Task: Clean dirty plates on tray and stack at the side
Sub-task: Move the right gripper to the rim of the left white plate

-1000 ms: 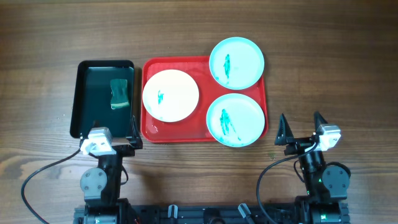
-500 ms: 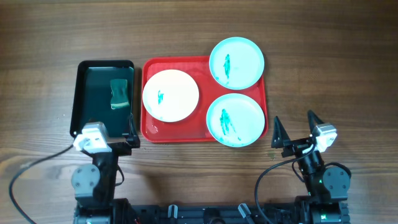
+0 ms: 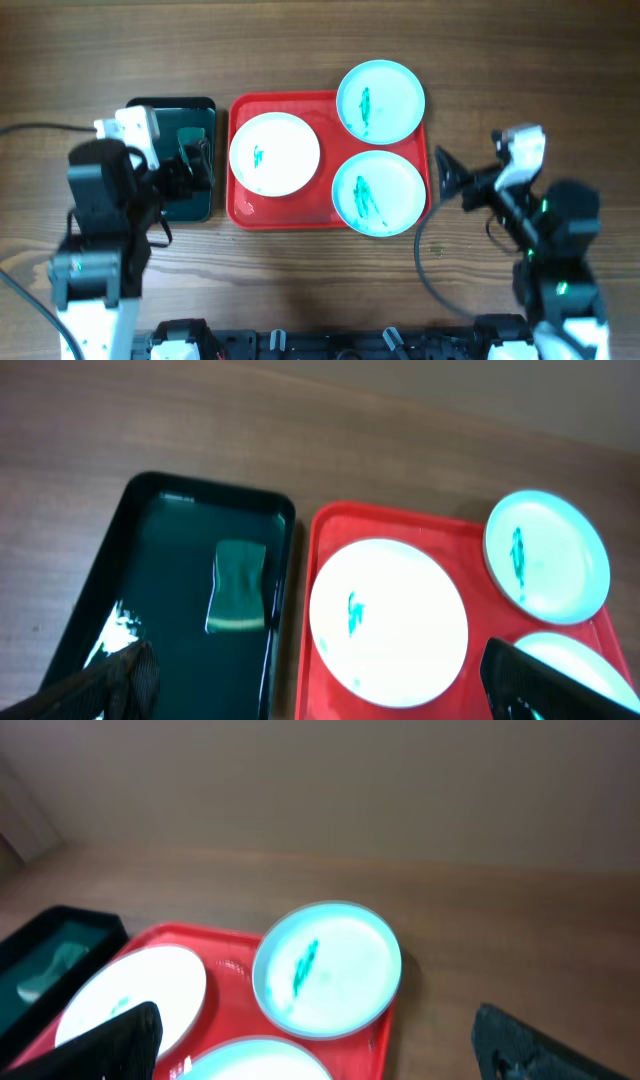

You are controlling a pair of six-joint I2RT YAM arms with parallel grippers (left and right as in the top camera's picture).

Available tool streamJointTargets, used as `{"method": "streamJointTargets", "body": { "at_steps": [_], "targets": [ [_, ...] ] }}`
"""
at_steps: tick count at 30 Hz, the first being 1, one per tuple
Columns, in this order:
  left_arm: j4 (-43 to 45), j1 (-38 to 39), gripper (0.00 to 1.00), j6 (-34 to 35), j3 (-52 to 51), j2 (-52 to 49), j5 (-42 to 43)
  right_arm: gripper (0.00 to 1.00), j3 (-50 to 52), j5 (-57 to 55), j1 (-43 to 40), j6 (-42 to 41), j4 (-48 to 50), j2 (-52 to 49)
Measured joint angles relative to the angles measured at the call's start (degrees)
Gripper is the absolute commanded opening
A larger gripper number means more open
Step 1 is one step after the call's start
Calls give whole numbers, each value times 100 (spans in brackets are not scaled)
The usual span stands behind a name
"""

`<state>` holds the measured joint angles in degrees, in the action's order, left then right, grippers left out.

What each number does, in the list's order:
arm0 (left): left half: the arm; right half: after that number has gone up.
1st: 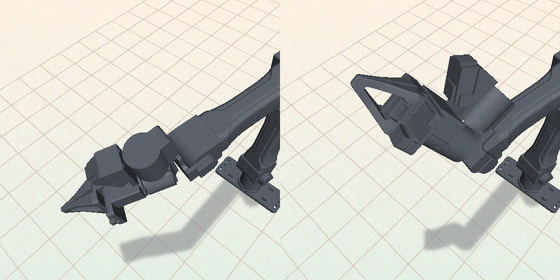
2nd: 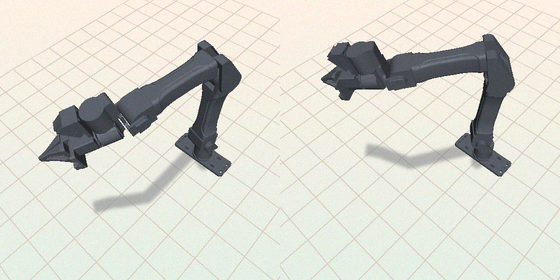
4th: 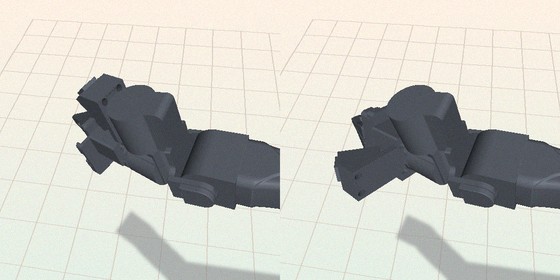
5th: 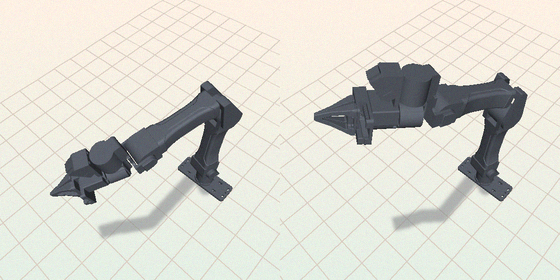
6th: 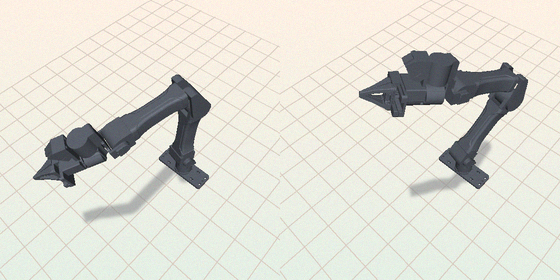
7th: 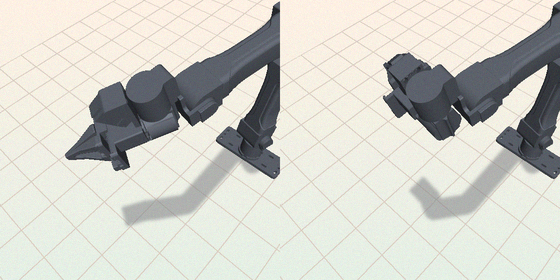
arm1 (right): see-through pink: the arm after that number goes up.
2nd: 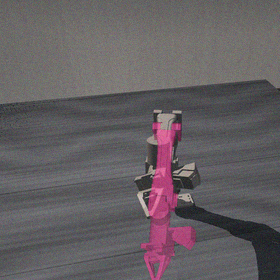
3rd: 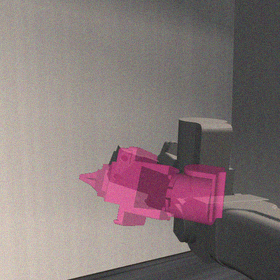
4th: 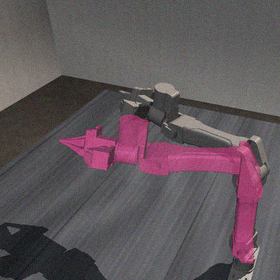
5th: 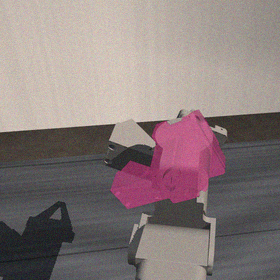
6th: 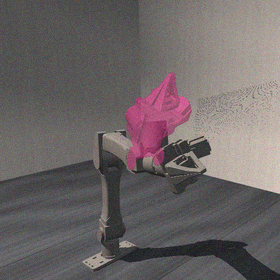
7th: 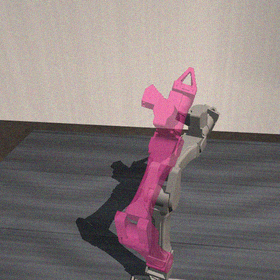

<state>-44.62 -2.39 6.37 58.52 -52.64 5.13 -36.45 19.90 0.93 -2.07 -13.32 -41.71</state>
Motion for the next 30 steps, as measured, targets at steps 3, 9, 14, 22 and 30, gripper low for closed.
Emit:
{"method": "streamJointTargets", "body": {
  "at_steps": [3,9,14,22,30],
  "targets": [
    [-922,0,100,-2,1036,-800,52,100,-1742,236,0,96,-1502,-1565],
    [-1628,0,100,-2,2262,-1786,468,100,-3729,732,-2,131,-2953,-3329],
    [-1703,0,100,0,2267,-1996,960,94,-3803,1349,13,-540,-2533,-3956],
    [-1902,0,100,667,2315,-2365,490,70,-3904,922,1497,-1554,-2238,-4826],
    [-2179,-2,84,1648,2402,-3359,-898,41,-4787,-448,2590,-2334,-2227,-6627]
  ]
}}
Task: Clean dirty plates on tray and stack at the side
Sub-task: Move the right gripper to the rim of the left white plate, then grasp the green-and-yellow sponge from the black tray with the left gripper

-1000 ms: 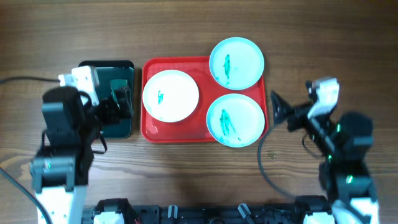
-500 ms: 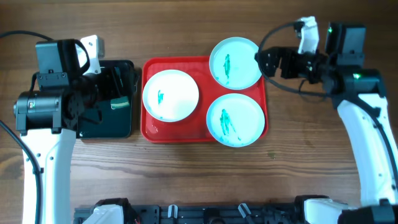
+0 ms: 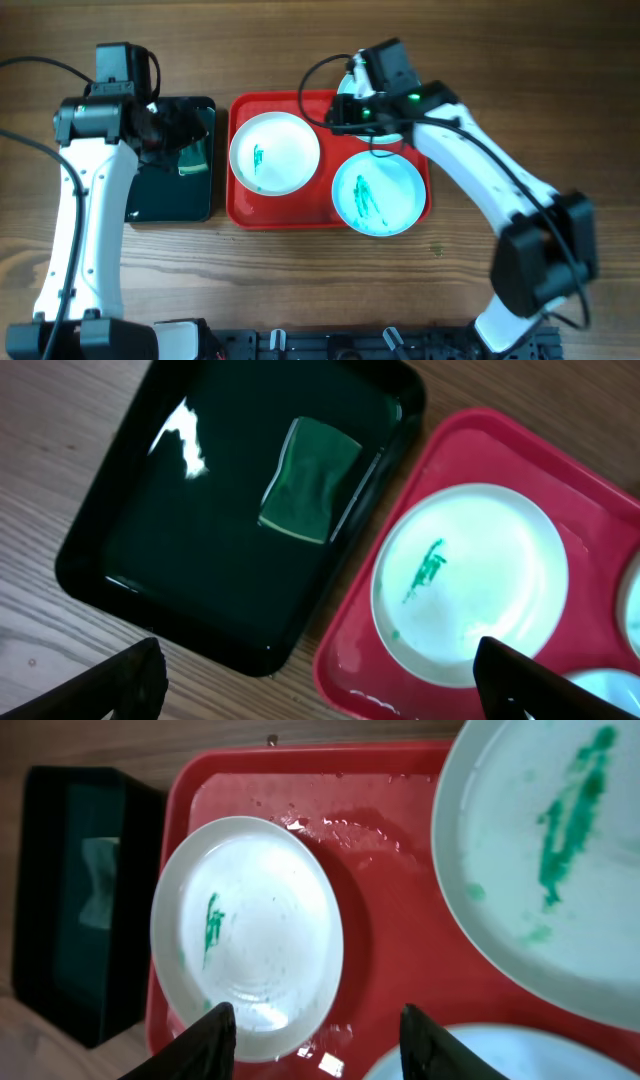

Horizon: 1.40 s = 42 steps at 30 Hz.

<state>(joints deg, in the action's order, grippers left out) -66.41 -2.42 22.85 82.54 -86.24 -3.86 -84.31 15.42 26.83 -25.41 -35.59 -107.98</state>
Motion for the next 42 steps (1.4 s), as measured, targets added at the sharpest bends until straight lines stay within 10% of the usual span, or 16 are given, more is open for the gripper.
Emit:
{"method": "streamJointTargets", "body": {
  "at_steps": [19,34,42],
  "targets": [
    [275,-33,82,68,4,-116,-557,17,-225,-562,555,-503,551,-1600],
    [542,-33,40,-1008,2,-1755,-540,6,-280,-538,603,-586,584,-1670],
    [1211,-48,41,-1836,-20,-2361,-177,5,-282,-538,603,-540,581,-1670]
  ]
}}
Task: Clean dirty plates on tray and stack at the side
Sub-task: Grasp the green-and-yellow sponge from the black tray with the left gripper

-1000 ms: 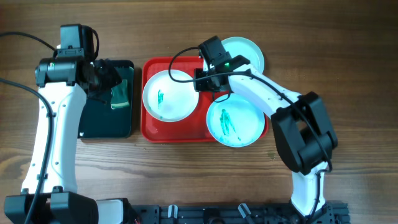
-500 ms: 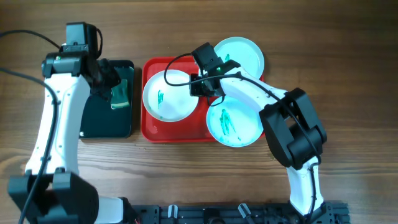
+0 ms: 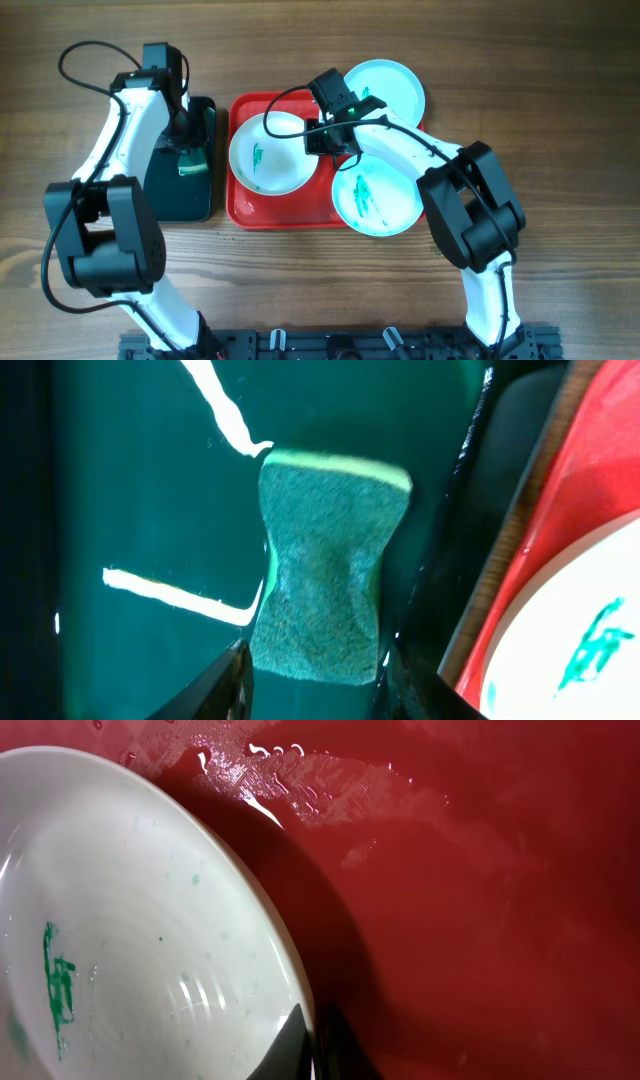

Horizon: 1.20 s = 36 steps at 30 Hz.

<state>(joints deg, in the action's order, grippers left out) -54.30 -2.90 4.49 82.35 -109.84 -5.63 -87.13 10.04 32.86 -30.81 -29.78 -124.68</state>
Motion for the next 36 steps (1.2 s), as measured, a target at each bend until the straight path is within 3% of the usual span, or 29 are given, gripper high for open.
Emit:
{"method": "streamJointTargets", "body": {
  "at_steps": [8,15,26,29,31,36],
  "targets": [
    [256,-415,34,-348,0,-232,402,5,0,0,0,17,0,0],
    [557,-426,34,-468,-7,-367,535,6,0,0,0,22,2,0],
    [597,-426,25,-645,-11,-575,728,5,0,0,0,22,0,0],
    [599,-426,19,-675,-26,-697,822,6,0,0,0,24,0,0],
    [599,-426,5,-686,-26,-697,855,6,-2,0,0,24,0,0],
    [597,-424,4,-719,-28,-702,848,4,0,0,0,24,0,0]
  ]
}}
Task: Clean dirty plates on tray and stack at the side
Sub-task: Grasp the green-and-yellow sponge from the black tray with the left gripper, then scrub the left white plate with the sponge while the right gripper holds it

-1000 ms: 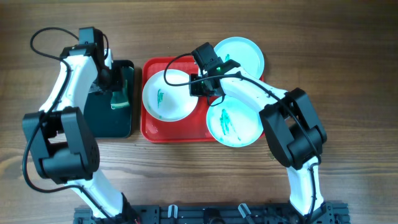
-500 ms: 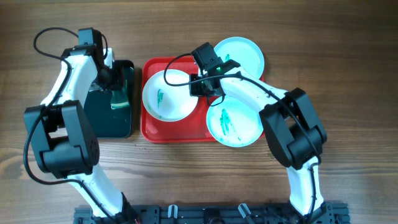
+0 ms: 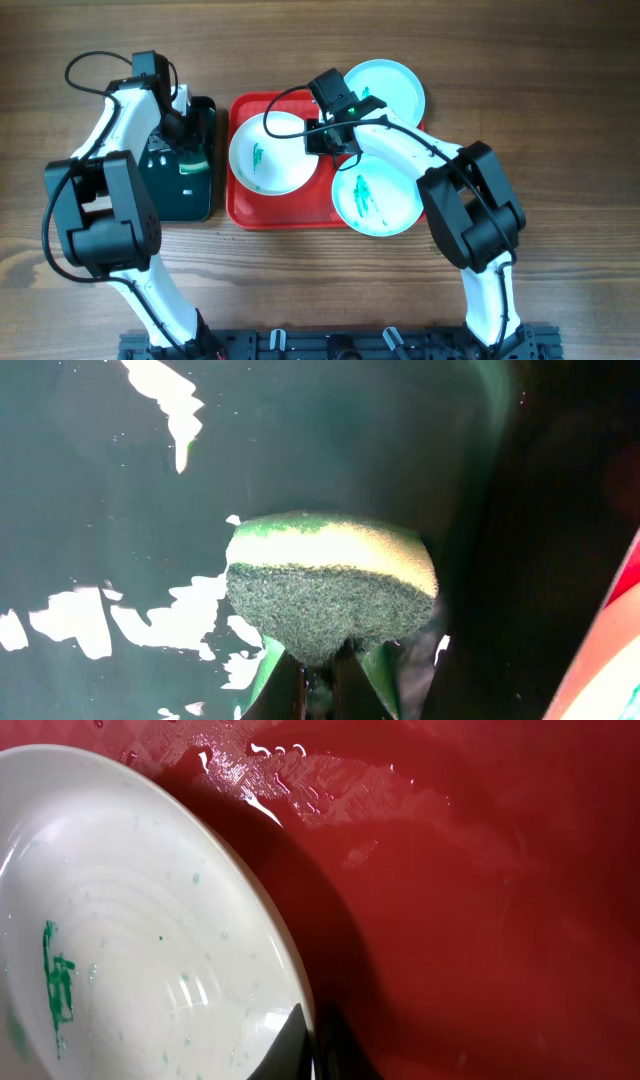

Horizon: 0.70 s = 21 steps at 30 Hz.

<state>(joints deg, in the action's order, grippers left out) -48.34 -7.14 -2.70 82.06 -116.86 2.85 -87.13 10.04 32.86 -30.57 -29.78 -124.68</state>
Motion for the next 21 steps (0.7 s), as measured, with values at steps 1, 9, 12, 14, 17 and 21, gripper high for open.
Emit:
{"method": "streamJointTargets", "body": {
  "at_steps": [1,9,12,14,17,21],
  "targets": [
    [-7,0,4,0,0,0,0,4,-2,0,0,2,0,0],
    [-852,44,4,4,623,343,-44,4,-2,42,0,20,4,0],
    [-898,323,4,7,804,914,-59,4,-2,87,-7,20,4,0],
    [-903,562,4,20,833,994,-9,4,-2,114,-17,22,4,0],
    [-874,1130,4,199,833,925,109,4,-2,151,-28,22,4,-4],
    [-780,1460,4,675,824,588,142,4,-2,153,-28,22,2,-4]
  ]
}}
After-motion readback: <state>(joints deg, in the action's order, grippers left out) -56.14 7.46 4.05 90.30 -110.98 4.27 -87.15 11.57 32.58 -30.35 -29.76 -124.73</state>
